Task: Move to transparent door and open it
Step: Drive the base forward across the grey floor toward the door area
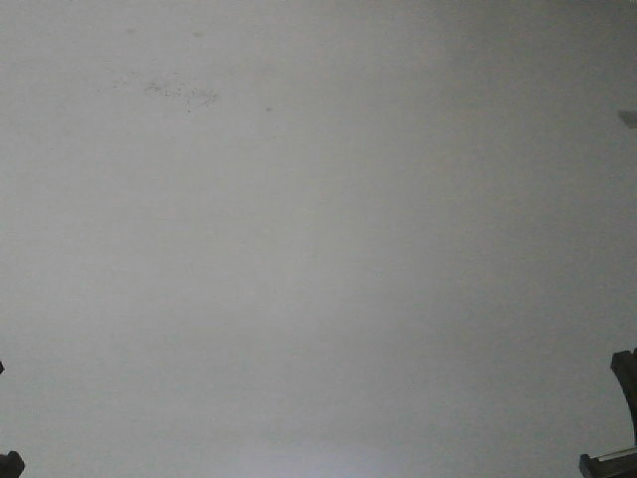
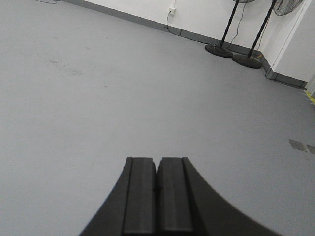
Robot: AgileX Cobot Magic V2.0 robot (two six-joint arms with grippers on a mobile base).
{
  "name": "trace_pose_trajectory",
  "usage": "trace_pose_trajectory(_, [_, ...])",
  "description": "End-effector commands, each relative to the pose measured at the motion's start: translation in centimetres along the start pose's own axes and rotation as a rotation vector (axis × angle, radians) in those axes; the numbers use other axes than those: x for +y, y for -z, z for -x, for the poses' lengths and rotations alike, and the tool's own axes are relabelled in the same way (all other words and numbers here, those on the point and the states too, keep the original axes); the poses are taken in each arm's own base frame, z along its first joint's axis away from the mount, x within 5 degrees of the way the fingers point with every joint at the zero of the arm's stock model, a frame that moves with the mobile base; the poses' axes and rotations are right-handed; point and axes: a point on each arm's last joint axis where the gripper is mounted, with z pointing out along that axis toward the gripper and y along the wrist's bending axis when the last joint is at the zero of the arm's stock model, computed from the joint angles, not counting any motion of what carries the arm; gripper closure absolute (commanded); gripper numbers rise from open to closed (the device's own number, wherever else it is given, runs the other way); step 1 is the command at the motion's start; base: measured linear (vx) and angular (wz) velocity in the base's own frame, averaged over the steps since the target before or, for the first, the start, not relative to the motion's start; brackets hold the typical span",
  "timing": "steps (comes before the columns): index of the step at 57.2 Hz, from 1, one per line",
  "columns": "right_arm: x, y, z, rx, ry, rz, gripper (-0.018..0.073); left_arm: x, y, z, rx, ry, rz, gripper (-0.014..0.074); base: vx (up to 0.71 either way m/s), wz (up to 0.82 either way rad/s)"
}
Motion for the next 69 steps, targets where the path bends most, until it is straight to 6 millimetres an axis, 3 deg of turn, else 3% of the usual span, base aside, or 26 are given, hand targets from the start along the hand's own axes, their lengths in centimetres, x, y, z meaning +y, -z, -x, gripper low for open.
trace_pose_trajectory(1, [-0.11, -0.02, 0.31, -0.076, 0.005, -0.024, 0.0557, 0.05, -0.18, -0.21, -0.061, 0.016, 0.002, 0.0596, 0.00, 0.00])
trace_pose_trajectory(69, [-0.11, -0.02, 0.31, -0.076, 0.005, -0.024, 0.0557, 0.05, -0.18, -0.21, -0.061, 0.016, 0.002, 0.0596, 0.02, 0.02])
